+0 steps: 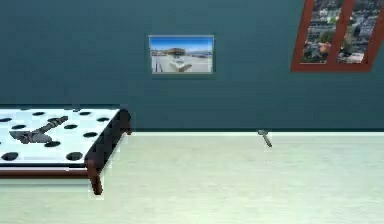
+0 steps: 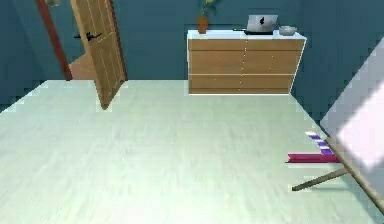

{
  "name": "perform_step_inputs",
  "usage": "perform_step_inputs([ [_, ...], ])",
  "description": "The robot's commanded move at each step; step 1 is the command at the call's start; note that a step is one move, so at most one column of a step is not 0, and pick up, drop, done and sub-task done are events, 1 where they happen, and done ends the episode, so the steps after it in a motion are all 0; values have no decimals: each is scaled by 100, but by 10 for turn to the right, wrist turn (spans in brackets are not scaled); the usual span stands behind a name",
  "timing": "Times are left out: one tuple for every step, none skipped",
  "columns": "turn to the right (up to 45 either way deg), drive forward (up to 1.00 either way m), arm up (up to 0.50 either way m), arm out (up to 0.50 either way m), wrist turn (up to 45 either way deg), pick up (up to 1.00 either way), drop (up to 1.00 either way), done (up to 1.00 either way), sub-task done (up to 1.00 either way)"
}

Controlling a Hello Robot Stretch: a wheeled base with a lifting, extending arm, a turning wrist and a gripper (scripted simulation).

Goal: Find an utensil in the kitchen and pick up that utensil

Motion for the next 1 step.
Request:
perform_step_inputs([
  [450, 0, 0, 0, 0, 0, 0, 0, 0],
])
